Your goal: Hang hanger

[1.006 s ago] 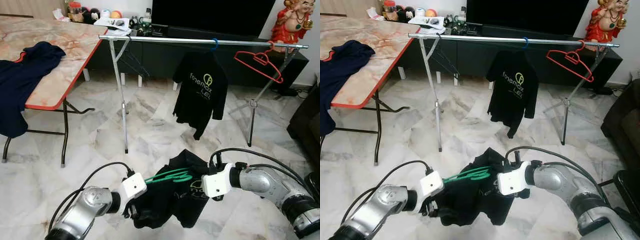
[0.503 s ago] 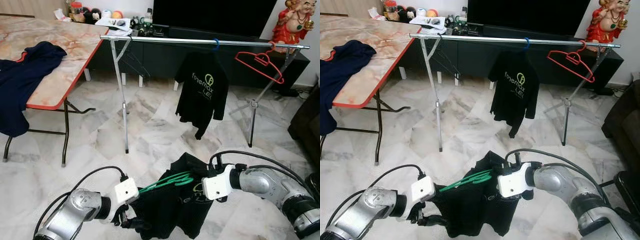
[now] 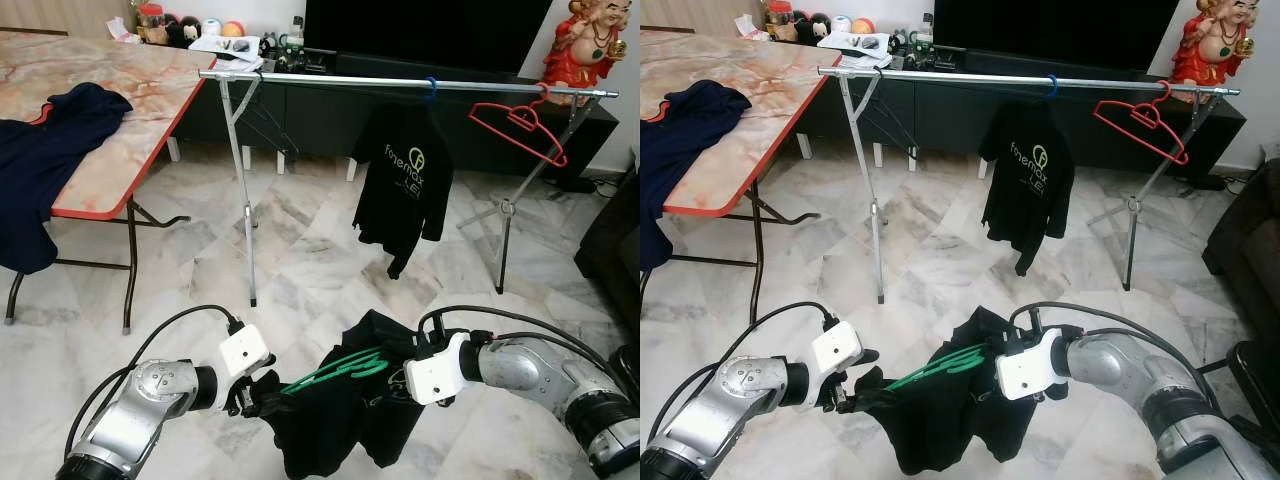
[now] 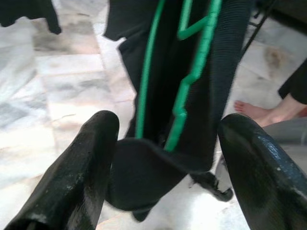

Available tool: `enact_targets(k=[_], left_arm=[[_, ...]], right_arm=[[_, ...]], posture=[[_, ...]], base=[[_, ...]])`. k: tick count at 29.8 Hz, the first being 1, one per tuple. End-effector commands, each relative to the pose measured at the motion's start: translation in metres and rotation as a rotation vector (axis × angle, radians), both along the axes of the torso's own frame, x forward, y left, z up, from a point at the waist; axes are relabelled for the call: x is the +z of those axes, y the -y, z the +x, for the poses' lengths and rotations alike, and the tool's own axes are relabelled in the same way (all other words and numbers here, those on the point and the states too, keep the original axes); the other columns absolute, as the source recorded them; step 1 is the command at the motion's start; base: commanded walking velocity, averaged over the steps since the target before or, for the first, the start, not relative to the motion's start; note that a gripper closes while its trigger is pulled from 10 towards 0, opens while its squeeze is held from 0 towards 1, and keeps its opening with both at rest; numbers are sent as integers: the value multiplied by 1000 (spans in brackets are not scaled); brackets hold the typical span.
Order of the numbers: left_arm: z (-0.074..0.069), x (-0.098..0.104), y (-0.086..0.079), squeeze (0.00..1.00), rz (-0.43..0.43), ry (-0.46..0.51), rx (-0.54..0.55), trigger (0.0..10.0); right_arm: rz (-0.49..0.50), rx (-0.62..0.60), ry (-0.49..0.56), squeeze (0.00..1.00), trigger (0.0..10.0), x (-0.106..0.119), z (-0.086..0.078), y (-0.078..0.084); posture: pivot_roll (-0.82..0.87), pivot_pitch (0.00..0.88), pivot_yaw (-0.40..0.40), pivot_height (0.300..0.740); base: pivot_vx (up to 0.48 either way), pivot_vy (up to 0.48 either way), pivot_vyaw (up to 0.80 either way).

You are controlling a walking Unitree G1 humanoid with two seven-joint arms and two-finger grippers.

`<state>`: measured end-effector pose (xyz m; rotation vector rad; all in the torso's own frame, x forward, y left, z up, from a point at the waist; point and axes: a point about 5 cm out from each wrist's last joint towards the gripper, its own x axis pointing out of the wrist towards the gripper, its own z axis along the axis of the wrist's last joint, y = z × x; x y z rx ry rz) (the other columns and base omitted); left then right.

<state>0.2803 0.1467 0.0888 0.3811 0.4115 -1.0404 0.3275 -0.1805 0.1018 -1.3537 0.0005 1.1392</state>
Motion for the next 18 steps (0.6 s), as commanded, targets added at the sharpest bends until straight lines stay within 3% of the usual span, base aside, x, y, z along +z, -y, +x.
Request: enact_targets(k=[1, 10, 18], left_arm=[[-3, -2, 4, 0, 1, -13, -26, 10000], [-17, -6, 11, 0, 7, -87, -119, 10000], [-19, -11, 14, 0, 18, -107, -137, 10000]], right_arm=[[12, 7, 15, 0, 10000, 4, 0, 0], [20, -26, 18, 0, 10000, 5, 4, -1], [42, -38, 19, 0, 10000, 6, 6, -4]], posture=[[25, 95, -122, 740], [28, 98, -122, 740], [26, 99, -120, 740]], base=[[0, 0, 0], [0, 0, 0], [0, 0, 0]])
